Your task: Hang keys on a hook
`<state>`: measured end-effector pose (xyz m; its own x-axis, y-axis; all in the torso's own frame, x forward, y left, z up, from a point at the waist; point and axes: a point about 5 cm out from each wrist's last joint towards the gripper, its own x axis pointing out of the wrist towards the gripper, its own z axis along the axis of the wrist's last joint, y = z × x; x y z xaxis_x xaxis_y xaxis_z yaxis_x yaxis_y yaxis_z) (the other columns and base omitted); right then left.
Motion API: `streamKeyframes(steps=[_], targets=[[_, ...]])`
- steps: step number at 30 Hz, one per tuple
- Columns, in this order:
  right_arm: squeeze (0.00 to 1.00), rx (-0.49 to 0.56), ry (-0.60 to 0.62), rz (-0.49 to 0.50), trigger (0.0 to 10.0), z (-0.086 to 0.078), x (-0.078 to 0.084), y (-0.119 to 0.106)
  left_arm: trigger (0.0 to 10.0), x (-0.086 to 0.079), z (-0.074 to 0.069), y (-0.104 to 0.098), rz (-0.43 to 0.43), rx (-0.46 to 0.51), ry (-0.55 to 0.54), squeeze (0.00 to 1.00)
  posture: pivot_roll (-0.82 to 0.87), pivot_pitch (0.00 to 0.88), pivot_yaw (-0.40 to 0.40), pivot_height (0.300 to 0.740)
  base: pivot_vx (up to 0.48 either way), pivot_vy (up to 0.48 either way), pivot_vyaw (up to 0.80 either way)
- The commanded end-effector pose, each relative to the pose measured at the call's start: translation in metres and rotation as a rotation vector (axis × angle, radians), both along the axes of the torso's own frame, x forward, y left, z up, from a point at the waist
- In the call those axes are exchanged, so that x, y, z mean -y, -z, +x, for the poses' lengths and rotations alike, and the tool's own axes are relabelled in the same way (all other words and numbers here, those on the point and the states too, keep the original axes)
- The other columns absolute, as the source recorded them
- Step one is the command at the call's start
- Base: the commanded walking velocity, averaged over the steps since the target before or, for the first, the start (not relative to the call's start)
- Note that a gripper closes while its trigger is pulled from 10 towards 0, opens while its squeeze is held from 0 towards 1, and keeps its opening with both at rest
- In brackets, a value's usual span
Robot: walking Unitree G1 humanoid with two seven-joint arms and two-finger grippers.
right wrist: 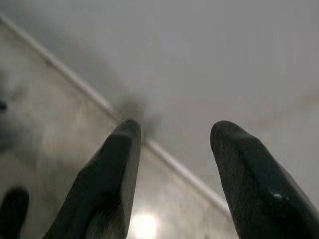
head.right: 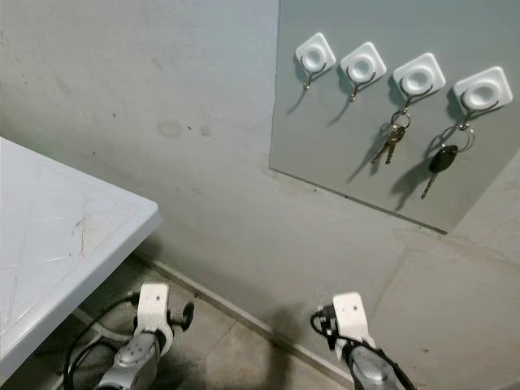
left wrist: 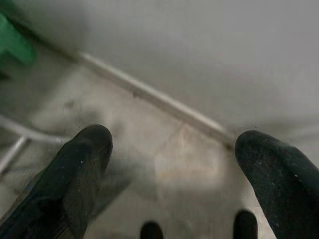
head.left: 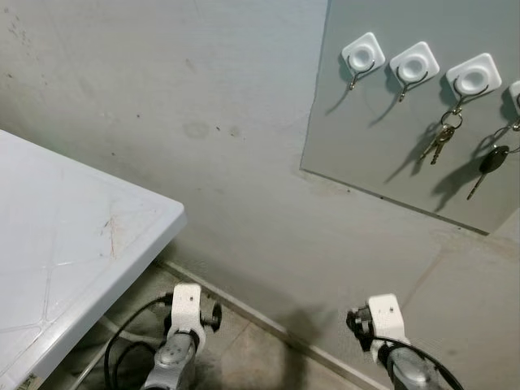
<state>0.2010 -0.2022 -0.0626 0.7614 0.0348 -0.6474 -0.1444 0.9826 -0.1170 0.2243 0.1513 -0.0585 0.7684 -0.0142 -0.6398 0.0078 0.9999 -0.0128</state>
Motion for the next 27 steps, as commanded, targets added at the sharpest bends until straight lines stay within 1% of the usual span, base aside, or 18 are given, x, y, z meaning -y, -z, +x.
streamKeyframes(steps=[1,2,6,10,16,22,27], targets=[[0.0,-0.088,0.016,-0.036,10.0,-0.018,0.006,0.011,10.0,-0.002,-0.008,0.006,0.003,-0.032,0.003,0.0,-0.04,0.0,-0.003,0.74,0.0,0.0,0.0],[0.0,-0.088,0.016,-0.036,10.0,-0.018,0.006,0.011,10.0,-0.002,-0.008,0.006,0.003,-0.032,0.003,0.0,-0.04,0.0,-0.003,0.74,0.0,0.0,0.0],[0.0,-0.173,0.051,-0.05,10.0,-0.039,0.013,0.021,10.0,-0.008,-0.024,0.015,0.01,-0.087,-0.008,0.0,-0.04,0.0,-0.003,0.74,0.0,0.0,0.0],[0.0,-0.21,0.101,-0.036,10.0,-0.048,0.015,0.026,10.0,-0.012,-0.033,0.02,0.011,-0.119,-0.011,0.0,-0.04,0.0,-0.001,0.74,0.0,0.0,0.0],[0.0,-0.217,0.124,-0.03,10.0,-0.049,0.013,0.027,10.0,-0.018,-0.041,0.024,0.013,-0.156,-0.038,0.0,-0.04,0.0,0.002,0.74,0.0,0.0,0.0],[0.0,-0.205,0.109,-0.021,10.0,-0.044,0.008,0.026,10.0,-0.018,-0.039,0.023,0.02,-0.147,-0.025,0.0,-0.04,0.0,0.001,0.74,0.0,0.0,0.0],[0.0,-0.209,0.11,-0.024,10.0,-0.044,0.009,0.026,10.0,-0.018,-0.037,0.022,0.024,-0.142,-0.012,0.0,-0.04,0.0,0.002,0.74,0.0,0.0,0.0]])
